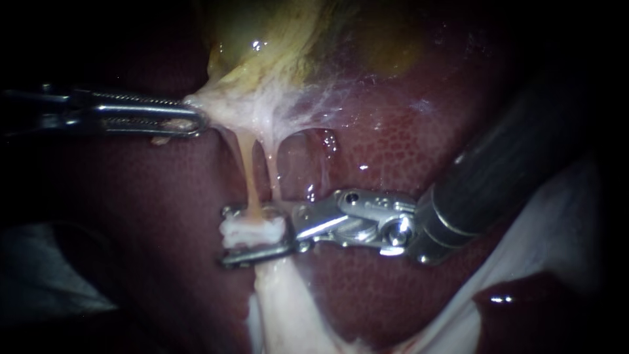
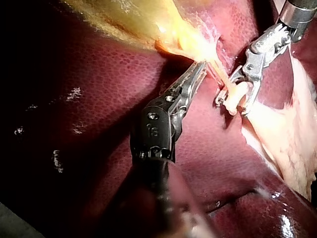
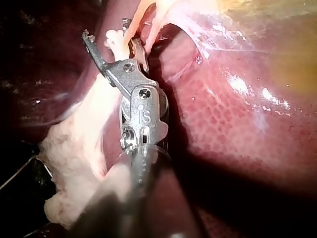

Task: Going back second clip left tube

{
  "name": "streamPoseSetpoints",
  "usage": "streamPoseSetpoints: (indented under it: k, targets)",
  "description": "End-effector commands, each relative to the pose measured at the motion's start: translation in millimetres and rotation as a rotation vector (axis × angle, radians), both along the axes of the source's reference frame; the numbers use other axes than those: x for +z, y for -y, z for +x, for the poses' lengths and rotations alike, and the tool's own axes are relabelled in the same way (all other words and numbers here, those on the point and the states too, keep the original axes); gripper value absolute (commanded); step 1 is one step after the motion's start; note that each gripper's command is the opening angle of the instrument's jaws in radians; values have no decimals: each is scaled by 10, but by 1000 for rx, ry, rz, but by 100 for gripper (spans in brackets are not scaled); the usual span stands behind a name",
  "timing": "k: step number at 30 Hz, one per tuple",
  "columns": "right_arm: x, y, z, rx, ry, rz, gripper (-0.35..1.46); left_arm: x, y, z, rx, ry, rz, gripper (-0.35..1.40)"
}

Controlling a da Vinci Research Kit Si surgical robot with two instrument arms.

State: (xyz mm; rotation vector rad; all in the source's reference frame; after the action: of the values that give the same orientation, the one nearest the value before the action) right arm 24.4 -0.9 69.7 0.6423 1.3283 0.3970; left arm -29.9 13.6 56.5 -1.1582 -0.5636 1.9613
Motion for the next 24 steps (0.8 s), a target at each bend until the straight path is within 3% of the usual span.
streamPoseSetpoints:
  k: [1, 7, 13, 15, 21, 24]
  targets:
    - [-2, -3, -2, 3, 1, -7, 50, 0, 0, 0, 0, 0, 0, -35]
    - [-6, -6, -11, 7, 3, -7, 50, 0, 0, 0, 0, -1, 0, -35]
    - [-19, -8, -47, -9, -9, -108, 50, 0, 0, 2, 1, 0, 0, -35]
    - [-25, -11, -60, -8, 1, -130, 50, 0, 0, 2, 1, 0, 0, -35]
    - [-48, -23, -97, -51, 85, -222, 50, 0, 1, 4, 2, 1, 0, -35]
    - [-61, -27, -119, -58, 98, -241, 50, 0, 1, 4, 2, 1, 0, -35]
